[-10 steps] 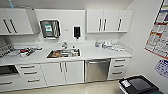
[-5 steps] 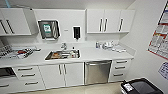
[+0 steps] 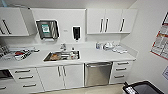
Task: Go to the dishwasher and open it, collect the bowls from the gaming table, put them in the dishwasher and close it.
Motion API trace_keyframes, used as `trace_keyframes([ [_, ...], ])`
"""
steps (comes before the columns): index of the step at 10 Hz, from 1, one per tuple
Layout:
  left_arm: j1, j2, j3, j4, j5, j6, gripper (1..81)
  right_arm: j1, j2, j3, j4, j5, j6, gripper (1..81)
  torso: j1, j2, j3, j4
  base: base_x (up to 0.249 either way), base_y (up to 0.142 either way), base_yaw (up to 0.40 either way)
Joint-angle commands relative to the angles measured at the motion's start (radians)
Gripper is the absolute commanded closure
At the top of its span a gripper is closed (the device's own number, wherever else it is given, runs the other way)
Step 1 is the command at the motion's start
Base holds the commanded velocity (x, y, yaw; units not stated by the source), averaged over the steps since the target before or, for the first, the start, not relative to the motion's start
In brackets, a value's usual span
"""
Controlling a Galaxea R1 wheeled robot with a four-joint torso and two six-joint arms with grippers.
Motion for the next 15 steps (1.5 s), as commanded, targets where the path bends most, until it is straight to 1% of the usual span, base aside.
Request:
trace_keyframes([
  [1,-0.043,-0.014,0.011,-0.009,0.057,0.001,1.0,0.041,-0.015,0.011,-0.008,-0.046,-0.002,1.0,0.000,0.000,0.000,0.000,0.122,0.000,0.000],
  [15,-0.043,-0.014,0.009,-0.009,0.057,-0.001,1.0,0.043,-0.015,0.010,-0.008,-0.047,-0.002,1.0,0.000,-0.001,0.000,0.000,0.123,0.000,0.000],
])
